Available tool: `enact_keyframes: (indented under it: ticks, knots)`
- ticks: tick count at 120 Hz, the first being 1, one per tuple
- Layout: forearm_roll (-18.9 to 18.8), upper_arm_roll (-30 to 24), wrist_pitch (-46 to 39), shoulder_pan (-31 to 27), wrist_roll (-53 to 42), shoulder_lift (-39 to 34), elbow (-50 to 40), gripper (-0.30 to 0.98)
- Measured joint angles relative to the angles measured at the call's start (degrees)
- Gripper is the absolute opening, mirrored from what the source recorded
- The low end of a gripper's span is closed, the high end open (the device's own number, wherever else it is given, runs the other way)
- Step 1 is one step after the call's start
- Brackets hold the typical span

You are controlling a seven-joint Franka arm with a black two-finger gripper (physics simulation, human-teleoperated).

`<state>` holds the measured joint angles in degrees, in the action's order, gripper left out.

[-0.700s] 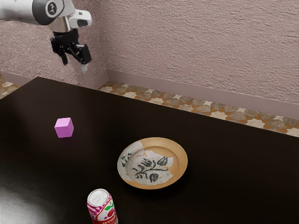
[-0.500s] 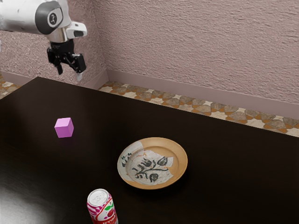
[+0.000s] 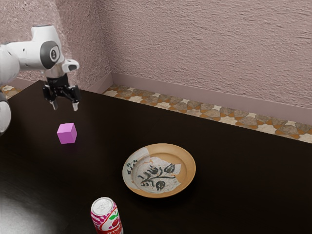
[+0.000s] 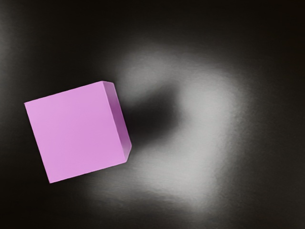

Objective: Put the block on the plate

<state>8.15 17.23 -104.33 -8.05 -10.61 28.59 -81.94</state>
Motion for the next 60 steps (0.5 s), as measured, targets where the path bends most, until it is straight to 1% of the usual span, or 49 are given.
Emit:
enact_keyframes:
  ticks: [22, 46, 60]
  knots:
    - [2.62, 0.14, -2.59, -1.10, 1.84, 1.64, -2.29, 0.69]
    - [3.97, 0.17, -4.04, -3.21, 3.35, 4.73, -2.07, 0.69]
    - [4.46, 0.07, -4.54, -3.52, 4.01, 6.08, -1.63, 0.69]
